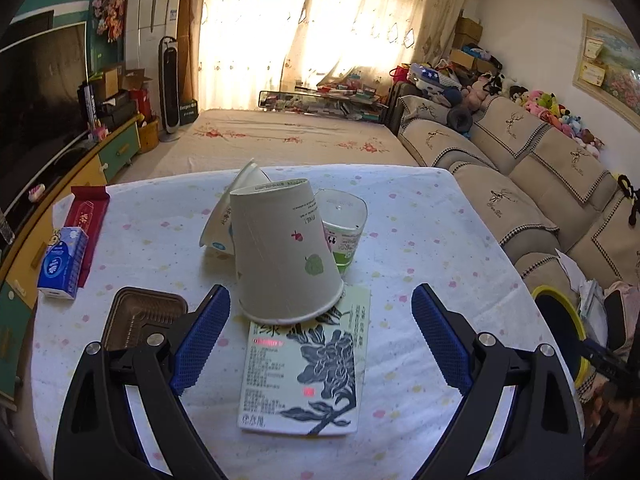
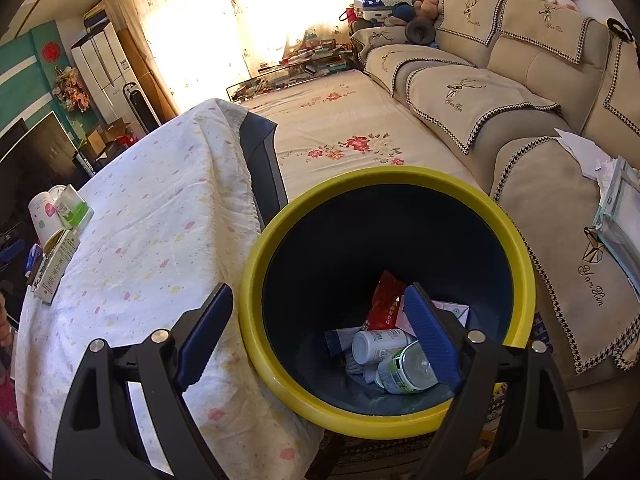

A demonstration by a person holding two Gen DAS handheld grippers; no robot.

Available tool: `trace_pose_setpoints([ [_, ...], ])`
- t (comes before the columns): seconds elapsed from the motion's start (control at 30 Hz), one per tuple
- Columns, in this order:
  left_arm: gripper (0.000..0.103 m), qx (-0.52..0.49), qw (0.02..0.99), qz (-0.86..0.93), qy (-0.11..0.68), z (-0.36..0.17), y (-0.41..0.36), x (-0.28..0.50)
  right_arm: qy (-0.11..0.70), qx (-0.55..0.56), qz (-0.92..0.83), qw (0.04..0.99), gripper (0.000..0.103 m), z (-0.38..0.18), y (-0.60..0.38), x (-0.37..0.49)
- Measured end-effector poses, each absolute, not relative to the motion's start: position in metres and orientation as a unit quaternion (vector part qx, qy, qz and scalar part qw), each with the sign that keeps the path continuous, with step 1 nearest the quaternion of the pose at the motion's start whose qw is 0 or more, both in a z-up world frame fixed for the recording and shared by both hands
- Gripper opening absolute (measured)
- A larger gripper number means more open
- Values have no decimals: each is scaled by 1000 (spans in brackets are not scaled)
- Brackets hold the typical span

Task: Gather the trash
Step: 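Grasp the white paper cup with the left gripper, then carry the paper cup over the yellow bin and open the left gripper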

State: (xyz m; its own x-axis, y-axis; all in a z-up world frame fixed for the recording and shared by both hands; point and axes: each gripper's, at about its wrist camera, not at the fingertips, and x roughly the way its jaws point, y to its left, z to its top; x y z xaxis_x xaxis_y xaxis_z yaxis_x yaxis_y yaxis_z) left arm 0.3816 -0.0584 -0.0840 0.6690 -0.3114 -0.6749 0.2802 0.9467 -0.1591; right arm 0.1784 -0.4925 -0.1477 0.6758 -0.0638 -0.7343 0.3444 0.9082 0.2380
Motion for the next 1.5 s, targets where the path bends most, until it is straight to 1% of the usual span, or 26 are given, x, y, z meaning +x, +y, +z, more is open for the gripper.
trace_pose_setpoints([
  [0.1, 89, -26, 911, -145, 384, -90, -62, 402, 387, 188, -111, 896, 83, -149, -495, 178],
  [0.47, 89, -27, 904, -119, 410, -108, -68, 448, 392, 197, -109, 892, 83, -154, -500, 181],
  [0.53, 82, -27, 902, -117, 415, -111, -69, 453, 394, 197, -107, 891, 83, -155, -500, 182],
  [0.57, 81, -26, 901, -116, 418, -113, -70, 455, 395, 197, -107, 891, 83, -155, -501, 182],
  [0.63, 73, -25, 899, -115, 423, -116, -71, 457, 395, 197, -107, 891, 83, -155, -501, 184],
  [0.77, 68, -25, 898, -117, 423, -118, -71, 457, 396, 199, -106, 890, 83, -156, -501, 184],
  [0.87, 65, -19, 903, -117, 414, -114, -69, 450, 397, 201, -106, 889, 83, -157, -502, 185],
  [1.17, 64, -8, 920, -128, 371, -74, -64, 406, 384, 201, -100, 895, 83, -148, -499, 177],
  [1.33, 64, 4, 921, -163, 354, -51, -83, 362, 373, 200, -100, 901, 83, -139, -501, 168],
  [1.5, 64, 27, 912, -216, 348, -41, -125, 311, 364, 195, -99, 906, 83, -130, -503, 155],
])
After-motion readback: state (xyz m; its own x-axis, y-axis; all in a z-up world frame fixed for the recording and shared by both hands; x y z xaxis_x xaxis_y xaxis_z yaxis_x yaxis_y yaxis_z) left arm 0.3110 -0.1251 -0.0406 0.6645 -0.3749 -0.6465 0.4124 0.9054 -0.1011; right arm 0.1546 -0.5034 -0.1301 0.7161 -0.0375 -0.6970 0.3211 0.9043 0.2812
